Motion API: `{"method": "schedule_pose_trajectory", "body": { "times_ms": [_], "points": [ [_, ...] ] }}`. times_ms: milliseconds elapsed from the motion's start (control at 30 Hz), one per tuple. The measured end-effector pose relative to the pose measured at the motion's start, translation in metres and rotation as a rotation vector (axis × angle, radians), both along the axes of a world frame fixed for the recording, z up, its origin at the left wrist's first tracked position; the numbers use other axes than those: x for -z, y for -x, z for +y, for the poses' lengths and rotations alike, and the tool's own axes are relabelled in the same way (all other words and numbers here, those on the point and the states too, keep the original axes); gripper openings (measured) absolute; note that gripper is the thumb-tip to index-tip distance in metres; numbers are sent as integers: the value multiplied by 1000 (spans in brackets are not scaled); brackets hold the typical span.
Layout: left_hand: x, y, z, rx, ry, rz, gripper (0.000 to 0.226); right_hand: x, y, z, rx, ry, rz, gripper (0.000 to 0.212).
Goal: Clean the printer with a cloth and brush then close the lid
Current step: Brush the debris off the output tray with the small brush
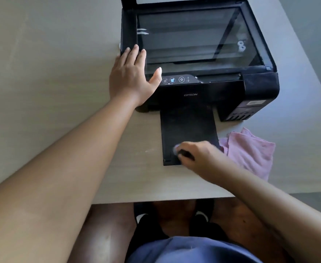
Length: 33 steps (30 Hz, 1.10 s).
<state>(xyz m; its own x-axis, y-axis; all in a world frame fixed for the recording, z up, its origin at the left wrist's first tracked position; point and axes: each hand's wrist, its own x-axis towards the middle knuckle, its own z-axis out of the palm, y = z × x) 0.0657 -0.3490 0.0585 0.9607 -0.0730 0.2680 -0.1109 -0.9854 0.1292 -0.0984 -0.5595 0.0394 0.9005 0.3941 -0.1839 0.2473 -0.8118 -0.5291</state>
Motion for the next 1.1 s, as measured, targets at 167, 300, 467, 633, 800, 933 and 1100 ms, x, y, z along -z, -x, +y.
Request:
{"method": "schedule_pose_trajectory", "body": {
  "times_ms": [167,300,467,633,800,933,1100],
  "points": [
    [0,3,-1,14,2,14,78,12,6,3,280,104,-166,8],
    [0,4,-1,37,-7,28,79,3,12,24,237,-295,117,15],
    [-2,3,-1,47,-9,16,78,19,-26,1,630,5,-269,22],
    [-1,2,0,48,-4,0,81,14,-49,20,167,-172,-108,23],
    [0,0,0,36,-4,-2,80,27,-69,11,340,78,-192,29],
    [1,0,-1,29,1,-14,79,24,-67,11,200,-222,-158,25],
    [3,-1,0,19,14,-53,77,38,-65,-28,442,9,-224,31]
  ]
}}
